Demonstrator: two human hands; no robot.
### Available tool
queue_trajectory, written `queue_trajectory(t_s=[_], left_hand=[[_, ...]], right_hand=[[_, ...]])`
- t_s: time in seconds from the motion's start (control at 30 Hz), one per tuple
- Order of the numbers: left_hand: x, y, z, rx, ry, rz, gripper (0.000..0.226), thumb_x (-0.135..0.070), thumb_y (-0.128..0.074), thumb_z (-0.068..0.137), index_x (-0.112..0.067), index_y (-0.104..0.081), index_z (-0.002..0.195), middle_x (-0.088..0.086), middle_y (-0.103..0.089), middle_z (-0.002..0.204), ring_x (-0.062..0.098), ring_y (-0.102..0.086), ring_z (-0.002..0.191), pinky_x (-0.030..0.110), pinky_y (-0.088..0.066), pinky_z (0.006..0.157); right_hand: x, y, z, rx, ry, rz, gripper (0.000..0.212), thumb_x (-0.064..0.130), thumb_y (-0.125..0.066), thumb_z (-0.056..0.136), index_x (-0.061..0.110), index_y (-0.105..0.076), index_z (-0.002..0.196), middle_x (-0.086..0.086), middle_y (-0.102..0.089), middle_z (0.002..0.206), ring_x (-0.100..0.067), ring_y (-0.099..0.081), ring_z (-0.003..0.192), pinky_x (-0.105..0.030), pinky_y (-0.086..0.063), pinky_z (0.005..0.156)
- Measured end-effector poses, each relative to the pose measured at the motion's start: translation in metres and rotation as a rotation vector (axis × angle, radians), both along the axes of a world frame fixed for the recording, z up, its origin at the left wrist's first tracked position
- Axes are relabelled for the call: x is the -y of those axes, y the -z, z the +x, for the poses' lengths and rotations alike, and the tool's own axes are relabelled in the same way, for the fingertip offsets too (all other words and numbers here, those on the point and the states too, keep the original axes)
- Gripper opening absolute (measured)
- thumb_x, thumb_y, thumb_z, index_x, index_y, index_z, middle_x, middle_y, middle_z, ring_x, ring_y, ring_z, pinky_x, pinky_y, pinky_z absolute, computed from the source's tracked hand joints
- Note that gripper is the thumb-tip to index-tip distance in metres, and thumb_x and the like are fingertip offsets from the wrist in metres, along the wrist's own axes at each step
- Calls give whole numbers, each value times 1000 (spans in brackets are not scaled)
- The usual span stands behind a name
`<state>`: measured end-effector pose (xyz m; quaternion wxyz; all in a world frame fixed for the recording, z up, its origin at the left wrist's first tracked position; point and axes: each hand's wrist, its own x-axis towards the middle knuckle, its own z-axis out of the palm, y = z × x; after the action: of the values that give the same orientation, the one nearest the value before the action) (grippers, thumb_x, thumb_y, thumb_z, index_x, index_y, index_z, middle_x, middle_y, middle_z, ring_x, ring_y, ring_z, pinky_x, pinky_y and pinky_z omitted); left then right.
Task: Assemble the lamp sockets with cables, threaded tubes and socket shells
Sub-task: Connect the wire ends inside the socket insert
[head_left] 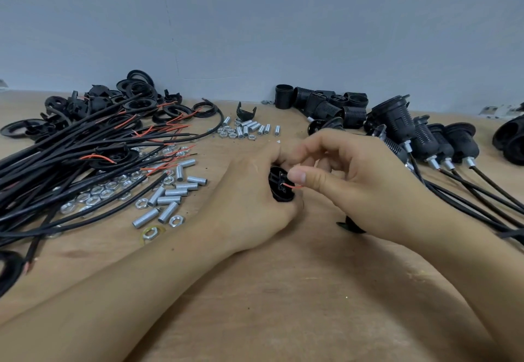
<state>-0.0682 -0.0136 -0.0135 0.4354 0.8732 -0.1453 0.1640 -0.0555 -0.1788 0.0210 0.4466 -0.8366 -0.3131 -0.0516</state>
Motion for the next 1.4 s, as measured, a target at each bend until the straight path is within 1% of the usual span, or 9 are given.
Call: queue_trajectory(t_s=[0.13,0.3,0.4,0.57,0.67,0.8,1.03,1.2,1.4], left_hand=[[-1,-1,-1,-8,3,2,23,-16,-74,73,-26,-55,81,-8,-63,72,8,-57,67,23,-44,57],[-2,-3,-1,-26,25,-23,22,-16,-73,69,-23,-58,85,-10,-64,74,7,-58,69,25,-45,59],[-1,-3,-2,-28,18,-20,23,-26,-70,67,-21,-59,88,-13,-62,72,5,-58,69,23,-45,59],[0,-3,-2,-21,15,-37,24,-16,-76,74,-24,-55,80,-4,-65,75,10,-59,68,26,-47,61],[-1,-3,-1,-34,20,-20,21,-17,-76,75,-20,-59,86,-4,-66,77,11,-61,70,33,-50,66],[0,-2,-1,-36,20,-12,22,-17,-75,75,-21,-62,93,-6,-68,82,10,-63,76,37,-50,70],[0,-1,1,-47,11,5,24,-16,-74,74,-25,-62,93,-7,-67,81,9,-62,75,32,-49,66],[2,-1,0,-13,4,62,25,-13,-71,71,-28,-54,82,-11,-57,70,6,-53,66,22,-40,56],[5,0,-2,18,-43,99,20,-13,-68,71,-22,-54,82,-8,-53,66,10,-49,62,28,-36,54]], right_hand=[[1,-2,-1,8,-45,29,11,25,-74,82,26,-66,76,7,-62,65,-6,-52,53,-16,-38,54],[4,-4,-1,19,-102,-16,7,18,-79,79,22,-74,77,-5,-67,84,-28,-61,80,-47,-50,76],[6,-5,-1,17,-116,-30,6,13,-77,81,18,-75,79,1,-70,89,-20,-64,87,-41,-52,79],[4,-5,1,19,-81,-37,11,17,-67,89,21,-69,79,-4,-67,83,-4,-53,62,-14,-37,63],[4,-3,1,35,-92,-80,12,13,-66,91,19,-69,81,-1,-68,84,-7,-60,73,-19,-42,68],[2,-2,0,92,-71,-106,11,12,-67,91,18,-70,82,-1,-67,87,-21,-63,89,-45,-48,83],[-1,-1,-1,142,-33,-129,12,14,-67,90,20,-68,80,1,-66,89,-22,-62,87,-42,-47,81],[-5,-1,-5,297,-60,-189,8,11,-63,87,11,-69,81,5,-64,89,-7,-55,82,-11,-38,76],[-10,4,-6,287,-59,-134,6,6,-64,85,7,-67,80,2,-62,87,-17,-57,83,-24,-43,78]])
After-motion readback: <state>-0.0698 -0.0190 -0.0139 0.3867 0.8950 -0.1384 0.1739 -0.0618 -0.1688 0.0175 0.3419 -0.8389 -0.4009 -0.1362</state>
